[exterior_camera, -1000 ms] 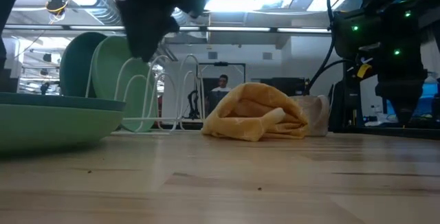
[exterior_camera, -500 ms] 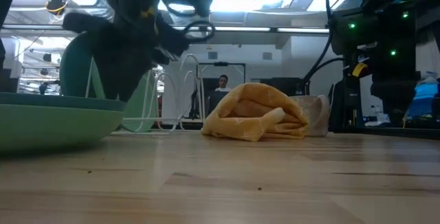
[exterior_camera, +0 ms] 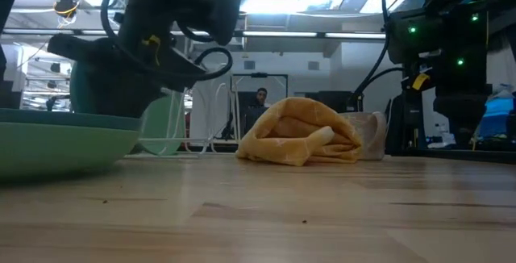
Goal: Sort dishes
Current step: Put the left dark green plate into the dish rack
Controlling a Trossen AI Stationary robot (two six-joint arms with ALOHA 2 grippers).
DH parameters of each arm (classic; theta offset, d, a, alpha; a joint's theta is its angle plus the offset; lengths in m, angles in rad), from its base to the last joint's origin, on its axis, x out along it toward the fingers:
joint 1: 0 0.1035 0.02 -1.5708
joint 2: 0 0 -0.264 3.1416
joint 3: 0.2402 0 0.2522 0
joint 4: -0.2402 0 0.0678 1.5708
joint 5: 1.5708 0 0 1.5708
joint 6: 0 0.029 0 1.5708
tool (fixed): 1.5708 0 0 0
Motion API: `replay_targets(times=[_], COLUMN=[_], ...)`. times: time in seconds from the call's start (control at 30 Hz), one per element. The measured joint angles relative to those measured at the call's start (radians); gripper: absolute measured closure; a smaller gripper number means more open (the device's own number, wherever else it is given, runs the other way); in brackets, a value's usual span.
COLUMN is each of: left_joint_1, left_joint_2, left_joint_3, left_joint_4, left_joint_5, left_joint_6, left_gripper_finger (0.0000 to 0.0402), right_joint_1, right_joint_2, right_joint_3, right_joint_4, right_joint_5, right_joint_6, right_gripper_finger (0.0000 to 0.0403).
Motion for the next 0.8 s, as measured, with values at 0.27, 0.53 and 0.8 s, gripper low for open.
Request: replay_targets(times=[0.27,0.53,0.8], left_joint_1=[0.000,0.000,0.000], left_joint_2=[0.000,0.000,0.000], left_joint_3=[0.032,0.064,0.160], left_joint_4=[-0.067,-0.069,-0.115], left_joint_5=[-0.020,-0.028,-0.090], left_joint_6=[-0.017,-0.048,-0.067], left_gripper_finger=[0.0372,0.0399,0.0401], right_joint_1=[0.000,0.000,0.000], right_joint_2=[0.000,0.000,0.000], right_joint_3=[0.000,0.000,0.000], right_joint_4=[0.000,0.000,0.000], right_joint_5=[0.000,0.000,0.000], right_joint_6=[-0.001,-0.002,-0.001], right_gripper_finger=[0.0192,0.0192,0.0192])
